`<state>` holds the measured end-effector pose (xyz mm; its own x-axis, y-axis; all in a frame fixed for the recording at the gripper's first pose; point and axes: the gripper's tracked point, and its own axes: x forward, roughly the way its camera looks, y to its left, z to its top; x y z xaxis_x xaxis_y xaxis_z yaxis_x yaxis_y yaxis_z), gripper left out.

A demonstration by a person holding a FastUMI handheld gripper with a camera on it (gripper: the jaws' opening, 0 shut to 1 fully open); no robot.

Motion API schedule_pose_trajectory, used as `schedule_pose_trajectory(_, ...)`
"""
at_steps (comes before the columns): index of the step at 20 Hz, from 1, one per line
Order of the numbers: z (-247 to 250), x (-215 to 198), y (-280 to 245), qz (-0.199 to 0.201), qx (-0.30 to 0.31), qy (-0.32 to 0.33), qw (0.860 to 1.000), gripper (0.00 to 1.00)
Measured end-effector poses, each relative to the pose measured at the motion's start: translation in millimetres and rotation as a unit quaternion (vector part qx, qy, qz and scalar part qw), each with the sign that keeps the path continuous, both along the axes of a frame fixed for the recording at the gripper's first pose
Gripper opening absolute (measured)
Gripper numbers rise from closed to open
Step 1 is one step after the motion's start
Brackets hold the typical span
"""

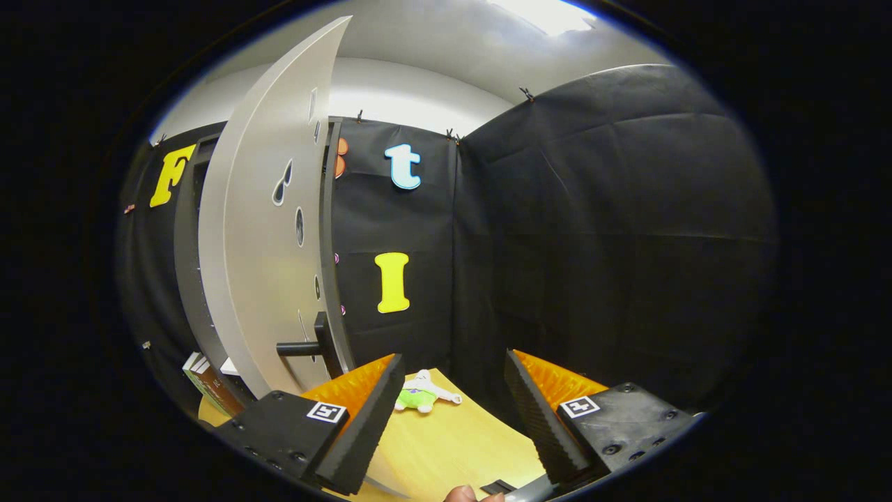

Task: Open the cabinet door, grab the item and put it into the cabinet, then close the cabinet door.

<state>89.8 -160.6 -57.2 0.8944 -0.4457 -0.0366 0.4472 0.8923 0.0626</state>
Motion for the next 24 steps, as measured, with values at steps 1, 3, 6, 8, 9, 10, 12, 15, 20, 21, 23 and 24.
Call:
schedule_pose_trajectory(1, -0.1, -2.0, 11.9, 0.004, 0.0, -0.001, 1.0, 0.95)
schedule_pose_trajectory(3, -2.0, -3.9, 31.0, 0.015, 0.001, 0.001, 1.0, 0.95)
schedule_pose_trajectory(6, -1.6, -1.5, 54.7, 0.033, 0.001, 0.004, 0.999, 0.95)
schedule_pose_trajectory(8, -1.9, 2.1, 76.3, 0.045, 0.001, 0.003, 0.999, 0.95)
schedule_pose_trajectory(9, -1.0, 2.0, 87.0, 0.052, 0.0, 0.002, 0.999, 0.95)
schedule_pose_trajectory(10, -0.4, 3.1, 96.8, 0.059, 0.0, 0.003, 0.998, 0.95)
schedule_pose_trajectory(12, 0.7, 6.8, 116.4, 0.073, -0.002, 0.003, 0.997, 0.95)
schedule_pose_trajectory(15, -0.1, 16.4, 148.9, 0.102, 0.004, 0.005, 0.995, 0.95)
schedule_pose_trajectory(20, -6.0, 44.2, 206.6, 0.163, 0.009, 0.012, 0.987, 0.95)
schedule_pose_trajectory(21, -6.2, 49.3, 217.7, 0.174, 0.009, 0.011, 0.985, 0.95)
schedule_pose_trajectory(23, -8.7, 62.1, 242.9, 0.198, 0.014, 0.013, 0.98, 0.97)
schedule_pose_trajectory(24, -9.3, 66.9, 255.8, 0.21, 0.015, 0.012, 0.977, 0.97)
